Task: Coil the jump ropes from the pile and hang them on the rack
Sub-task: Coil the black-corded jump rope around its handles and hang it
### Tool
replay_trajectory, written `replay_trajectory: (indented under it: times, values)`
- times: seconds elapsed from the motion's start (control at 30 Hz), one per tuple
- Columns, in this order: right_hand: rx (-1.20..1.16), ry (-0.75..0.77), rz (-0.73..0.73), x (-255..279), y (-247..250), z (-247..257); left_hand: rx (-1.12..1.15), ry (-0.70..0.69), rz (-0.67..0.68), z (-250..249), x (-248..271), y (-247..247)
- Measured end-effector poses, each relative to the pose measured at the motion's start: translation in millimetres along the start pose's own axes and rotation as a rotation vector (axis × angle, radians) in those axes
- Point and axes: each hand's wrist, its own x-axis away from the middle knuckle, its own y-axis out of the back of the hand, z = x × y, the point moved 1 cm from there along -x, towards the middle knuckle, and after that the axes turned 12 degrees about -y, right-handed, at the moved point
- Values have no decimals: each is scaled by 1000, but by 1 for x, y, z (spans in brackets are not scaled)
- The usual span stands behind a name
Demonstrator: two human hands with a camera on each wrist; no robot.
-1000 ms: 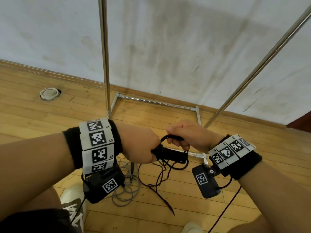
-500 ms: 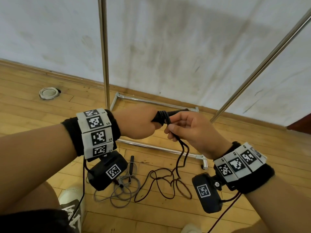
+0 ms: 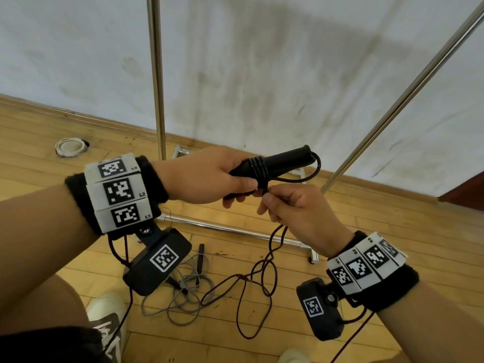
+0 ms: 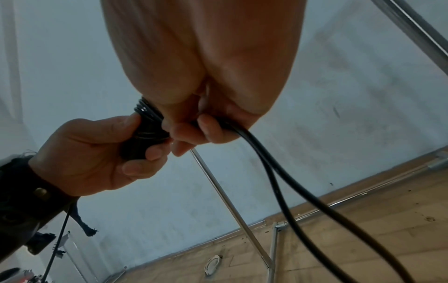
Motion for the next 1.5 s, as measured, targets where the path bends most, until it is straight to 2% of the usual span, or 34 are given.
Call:
replay_trajectory:
  times: [0.07, 0.17, 0.33, 0.47, 0.57, 0.67, 0.7, 0.77, 0.8, 0.9, 1.07, 1.13, 1.2, 1.3, 1.5]
  values:
    - [-14, -11, -16, 0, 0, -2, 33, -26, 29, -5, 3, 2]
    - [115, 45, -40, 1, -3, -7, 18, -43, 76, -9, 8, 5]
    - [165, 105, 49, 2, -6, -10, -52, -7, 123, -9, 14, 7]
    - [-22, 1, 247, 0, -8, -10, -32, 4, 182, -11, 17, 3]
    - [62, 35, 249, -1, -11, -14, 1, -12, 238, -13, 20, 0]
    - [136, 21, 252, -1, -15, -26, 25, -8, 294, -15, 23, 0]
    - [208, -27, 235, -4, -14, -32, 15, 3, 322, -14, 24, 0]
    - [253, -169, 251, -13, -8, -43, -24, 39, 385, -14, 25, -4]
    - [296, -183, 264, -18, -5, -46, -41, 57, 414, -14, 25, -7]
    - [378, -134, 310, -22, -2, -34, -124, 124, 496, -12, 23, -19]
    - [312, -32, 260, -22, 4, -20, -418, 218, 595, -1, 19, -34]
    - [311, -16, 261, -22, 7, -12, -484, 241, 586, 4, 16, -37]
    - [251, -64, 257, -22, 10, -7, -536, 283, 547, 9, 12, -37]
    - [150, -137, 264, -20, 14, -2, -570, 314, 446, 17, 6, -32]
    - [-74, -96, 247, -11, 12, 4, -503, 311, 210, 26, -2, -15]
